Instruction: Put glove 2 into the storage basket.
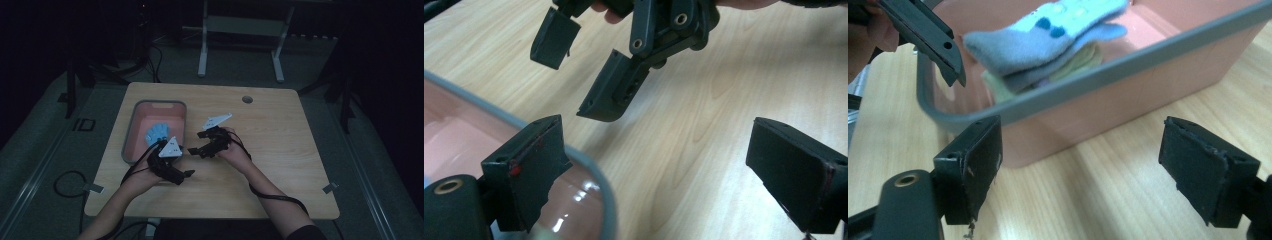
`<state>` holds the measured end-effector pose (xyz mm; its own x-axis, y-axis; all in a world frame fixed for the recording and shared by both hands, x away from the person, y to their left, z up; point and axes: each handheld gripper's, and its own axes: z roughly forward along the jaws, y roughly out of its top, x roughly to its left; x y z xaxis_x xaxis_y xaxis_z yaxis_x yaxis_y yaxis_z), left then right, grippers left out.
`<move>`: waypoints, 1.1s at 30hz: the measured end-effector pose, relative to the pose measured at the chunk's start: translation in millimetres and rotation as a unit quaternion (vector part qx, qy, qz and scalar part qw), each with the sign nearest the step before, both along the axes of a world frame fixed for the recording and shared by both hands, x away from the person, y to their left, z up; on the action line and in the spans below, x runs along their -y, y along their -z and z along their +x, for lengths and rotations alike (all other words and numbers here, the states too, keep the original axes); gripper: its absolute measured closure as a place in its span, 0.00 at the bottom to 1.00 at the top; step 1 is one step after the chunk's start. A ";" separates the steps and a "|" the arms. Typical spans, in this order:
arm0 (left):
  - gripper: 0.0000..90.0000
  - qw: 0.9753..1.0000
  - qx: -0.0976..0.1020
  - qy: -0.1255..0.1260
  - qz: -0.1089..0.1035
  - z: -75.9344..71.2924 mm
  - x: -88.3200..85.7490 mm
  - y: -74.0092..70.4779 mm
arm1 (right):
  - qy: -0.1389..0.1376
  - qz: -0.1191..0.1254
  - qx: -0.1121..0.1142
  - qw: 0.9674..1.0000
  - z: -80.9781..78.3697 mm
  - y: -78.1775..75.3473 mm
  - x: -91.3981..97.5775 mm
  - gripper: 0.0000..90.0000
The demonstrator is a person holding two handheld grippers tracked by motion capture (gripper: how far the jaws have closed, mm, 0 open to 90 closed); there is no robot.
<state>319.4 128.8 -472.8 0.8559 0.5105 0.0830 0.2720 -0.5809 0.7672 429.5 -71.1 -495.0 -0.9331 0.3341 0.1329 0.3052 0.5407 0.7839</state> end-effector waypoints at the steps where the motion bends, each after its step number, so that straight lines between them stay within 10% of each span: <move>1: 0.10 1.000 -0.002 0.006 -0.005 -2.3 3.2 1.4 | 0.000 0.002 -0.005 1.000 -0.9 1.1 1.8 0.20; 23: 0.10 0.999 -0.002 0.046 -0.015 -26.1 37.7 23.5 | 0.015 0.000 -0.013 1.000 -13.4 25.2 33.3 0.19; 33: 0.09 0.997 -0.016 0.074 0.018 -27.7 54.1 56.1 | 0.028 -0.017 -0.010 0.999 -15.5 41.5 48.9 0.19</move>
